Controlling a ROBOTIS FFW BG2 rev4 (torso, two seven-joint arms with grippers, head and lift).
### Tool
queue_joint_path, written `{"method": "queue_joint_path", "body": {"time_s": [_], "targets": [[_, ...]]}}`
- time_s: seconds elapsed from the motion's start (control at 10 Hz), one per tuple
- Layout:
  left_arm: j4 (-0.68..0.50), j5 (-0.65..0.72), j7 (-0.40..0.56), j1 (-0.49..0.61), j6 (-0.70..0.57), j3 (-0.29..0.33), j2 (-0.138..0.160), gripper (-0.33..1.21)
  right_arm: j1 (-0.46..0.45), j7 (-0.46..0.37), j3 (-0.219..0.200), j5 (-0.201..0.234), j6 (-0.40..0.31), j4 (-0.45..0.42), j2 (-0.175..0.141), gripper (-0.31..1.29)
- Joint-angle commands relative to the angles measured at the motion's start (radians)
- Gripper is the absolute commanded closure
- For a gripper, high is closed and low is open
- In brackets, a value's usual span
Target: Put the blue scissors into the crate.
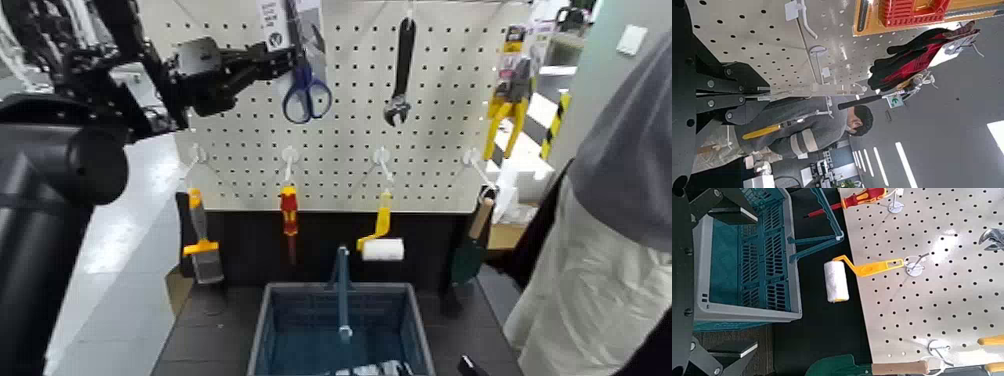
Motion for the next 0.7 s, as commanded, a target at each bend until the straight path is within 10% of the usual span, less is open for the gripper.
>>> {"method": "queue_joint_path", "body": {"time_s": [0.1,0.7], "targets": [[0.000,0.028,0.000,0.024,0.003,-0.001,-0.008,1.14,0.000,0.000,-0.001,0.000,0.003,0.000,0.000,0.18],[-0.118,0.137,0.053,0.260,0.123,0.041,-0.048,1.14,0.005,-0.002,-0.007,-0.003,0.006,-0.002,0.000,0.18]]}}
